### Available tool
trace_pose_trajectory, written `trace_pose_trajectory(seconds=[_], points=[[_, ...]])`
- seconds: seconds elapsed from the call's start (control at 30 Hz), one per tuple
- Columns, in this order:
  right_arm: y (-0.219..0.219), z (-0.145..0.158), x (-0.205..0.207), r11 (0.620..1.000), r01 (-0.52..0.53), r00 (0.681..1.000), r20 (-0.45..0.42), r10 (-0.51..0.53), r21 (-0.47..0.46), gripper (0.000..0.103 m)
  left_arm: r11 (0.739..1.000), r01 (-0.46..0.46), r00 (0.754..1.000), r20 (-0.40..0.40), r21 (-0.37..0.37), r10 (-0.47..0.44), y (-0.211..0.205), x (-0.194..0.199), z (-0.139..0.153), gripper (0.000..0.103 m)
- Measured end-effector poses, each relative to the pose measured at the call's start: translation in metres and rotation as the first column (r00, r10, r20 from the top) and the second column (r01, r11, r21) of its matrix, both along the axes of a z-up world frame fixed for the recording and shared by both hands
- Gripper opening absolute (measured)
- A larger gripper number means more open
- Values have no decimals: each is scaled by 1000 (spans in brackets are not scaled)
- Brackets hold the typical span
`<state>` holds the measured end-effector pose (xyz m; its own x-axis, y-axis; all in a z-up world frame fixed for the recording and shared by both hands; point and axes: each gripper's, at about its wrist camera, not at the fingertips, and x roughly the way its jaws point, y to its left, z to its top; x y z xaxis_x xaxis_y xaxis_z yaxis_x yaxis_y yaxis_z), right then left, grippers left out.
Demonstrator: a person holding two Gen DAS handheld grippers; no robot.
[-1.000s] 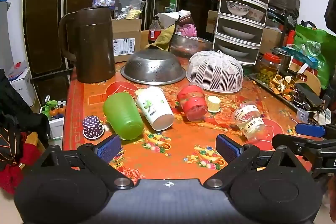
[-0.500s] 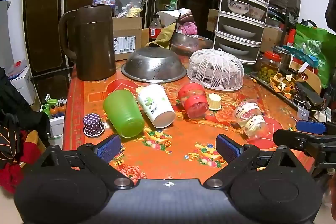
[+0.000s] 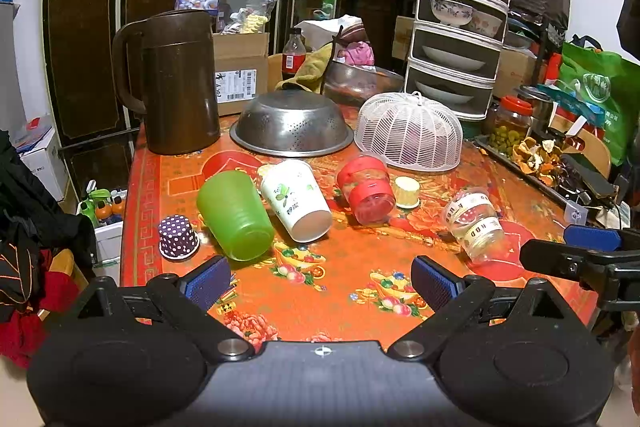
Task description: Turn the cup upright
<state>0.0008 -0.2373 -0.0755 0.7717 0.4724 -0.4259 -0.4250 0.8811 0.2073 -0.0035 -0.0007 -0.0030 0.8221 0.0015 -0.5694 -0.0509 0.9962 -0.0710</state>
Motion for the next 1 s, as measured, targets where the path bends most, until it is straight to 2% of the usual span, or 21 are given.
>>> trace_pose_trajectory(seconds=[1.0], points=[[0, -1, 1, 1000, -5, 1000, -11, 5, 3, 102, 1000, -3, 1000, -26, -2, 3, 1, 4, -4, 98]])
